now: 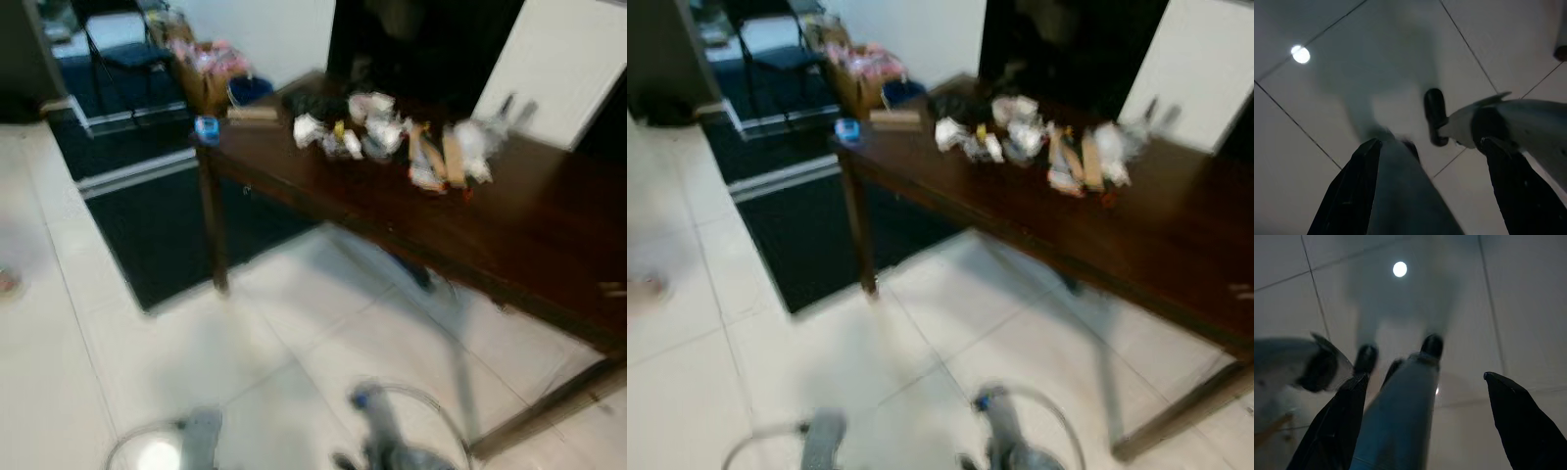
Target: Picking trash to rubbish bin
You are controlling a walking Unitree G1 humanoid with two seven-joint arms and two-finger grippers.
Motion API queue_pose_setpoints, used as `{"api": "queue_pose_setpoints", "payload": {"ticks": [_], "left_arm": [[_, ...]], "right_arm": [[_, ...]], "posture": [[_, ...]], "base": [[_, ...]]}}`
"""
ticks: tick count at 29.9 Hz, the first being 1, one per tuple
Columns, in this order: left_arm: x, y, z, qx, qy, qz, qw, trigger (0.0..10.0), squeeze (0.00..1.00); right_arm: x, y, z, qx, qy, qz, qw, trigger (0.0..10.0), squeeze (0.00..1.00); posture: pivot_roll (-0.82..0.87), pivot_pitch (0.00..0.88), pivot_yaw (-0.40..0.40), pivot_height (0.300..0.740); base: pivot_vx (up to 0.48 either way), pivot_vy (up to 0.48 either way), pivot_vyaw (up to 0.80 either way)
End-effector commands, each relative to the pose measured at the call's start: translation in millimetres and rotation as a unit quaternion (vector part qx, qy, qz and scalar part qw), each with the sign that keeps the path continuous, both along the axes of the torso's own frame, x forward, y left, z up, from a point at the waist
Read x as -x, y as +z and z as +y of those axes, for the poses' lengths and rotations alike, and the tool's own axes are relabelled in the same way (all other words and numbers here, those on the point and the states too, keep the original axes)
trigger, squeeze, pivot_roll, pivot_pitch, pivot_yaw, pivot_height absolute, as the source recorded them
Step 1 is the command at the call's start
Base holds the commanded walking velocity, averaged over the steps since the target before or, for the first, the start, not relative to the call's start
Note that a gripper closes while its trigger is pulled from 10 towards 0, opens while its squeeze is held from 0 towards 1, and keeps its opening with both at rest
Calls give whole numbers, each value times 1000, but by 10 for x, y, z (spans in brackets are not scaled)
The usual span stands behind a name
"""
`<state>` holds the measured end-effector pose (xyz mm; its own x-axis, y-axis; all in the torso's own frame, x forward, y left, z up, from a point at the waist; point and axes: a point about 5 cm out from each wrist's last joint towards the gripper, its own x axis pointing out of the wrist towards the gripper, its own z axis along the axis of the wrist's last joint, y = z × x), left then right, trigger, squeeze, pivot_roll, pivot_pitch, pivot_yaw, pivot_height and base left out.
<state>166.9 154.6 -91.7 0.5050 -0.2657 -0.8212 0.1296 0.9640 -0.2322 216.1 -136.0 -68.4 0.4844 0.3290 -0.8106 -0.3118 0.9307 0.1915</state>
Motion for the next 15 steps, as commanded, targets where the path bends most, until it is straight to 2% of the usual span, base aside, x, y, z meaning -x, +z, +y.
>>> {"api": "queue_pose_setpoints", "payload": {"ticks": [1,15], "left_arm": [[93,-41,-4,2,2,17,1000,10000,0],[104,-43,8,0,-4,17,1000,10000,0]], "right_arm": [[23,-13,66,-7,2,4,1000,10000,0],[39,-23,73,-5,0,6,1000,10000,0]], "posture": [[108,66,-76,740],[110,62,-75,740]], "base": [[420,0,0],[420,0,0]]}}
